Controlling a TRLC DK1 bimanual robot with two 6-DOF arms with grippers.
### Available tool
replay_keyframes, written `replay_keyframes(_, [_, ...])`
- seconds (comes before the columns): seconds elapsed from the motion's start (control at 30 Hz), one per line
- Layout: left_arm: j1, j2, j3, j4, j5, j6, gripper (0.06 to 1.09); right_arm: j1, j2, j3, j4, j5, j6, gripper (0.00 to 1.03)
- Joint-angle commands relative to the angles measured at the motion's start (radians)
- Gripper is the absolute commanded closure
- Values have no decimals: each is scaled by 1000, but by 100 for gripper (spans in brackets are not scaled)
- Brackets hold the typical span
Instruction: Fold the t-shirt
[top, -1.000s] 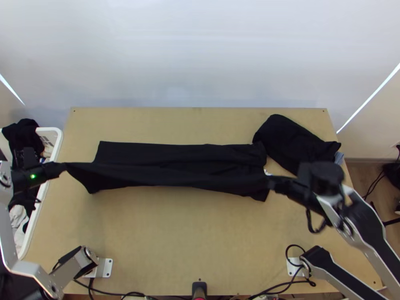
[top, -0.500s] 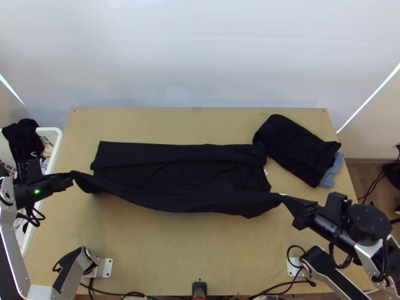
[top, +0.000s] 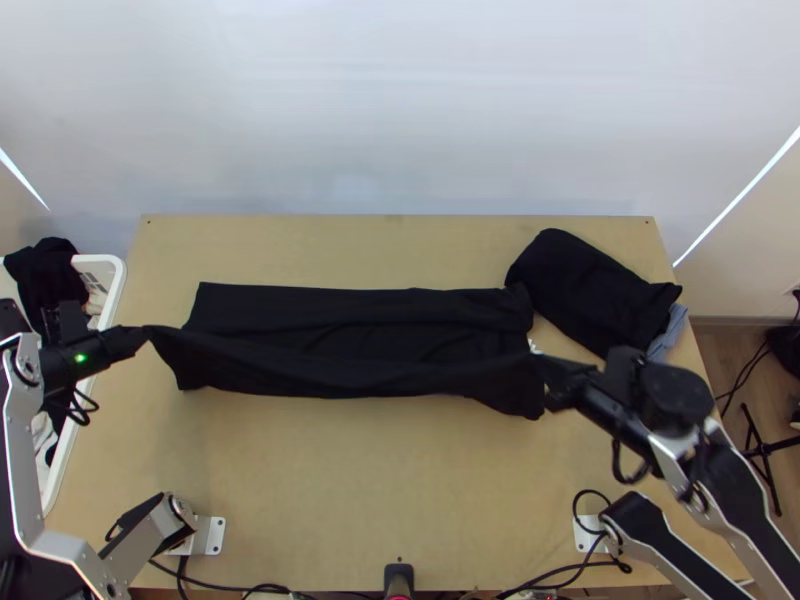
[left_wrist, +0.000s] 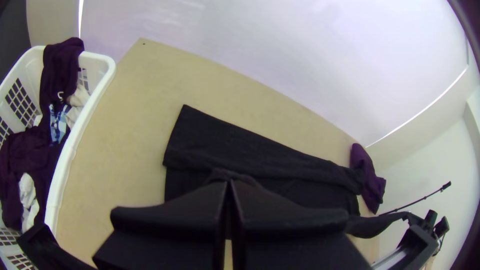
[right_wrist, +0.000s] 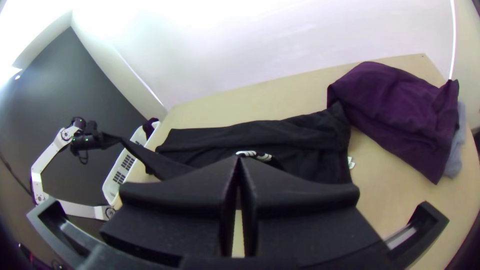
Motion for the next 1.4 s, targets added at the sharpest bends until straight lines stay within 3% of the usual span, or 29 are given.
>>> replay_keyframes(0.0, [22,114,29,68,-17,-23,105,-55,204,0,149,-3,-11,100])
replay_keyframes(0.7, [-66,404,145,222,-73,-69,105,-214,741,143,482,-18,-18,100])
replay_keyframes(1.37, [-178,743,311,357,-159,-147,105,-260,1010,300,536,-18,-21,100])
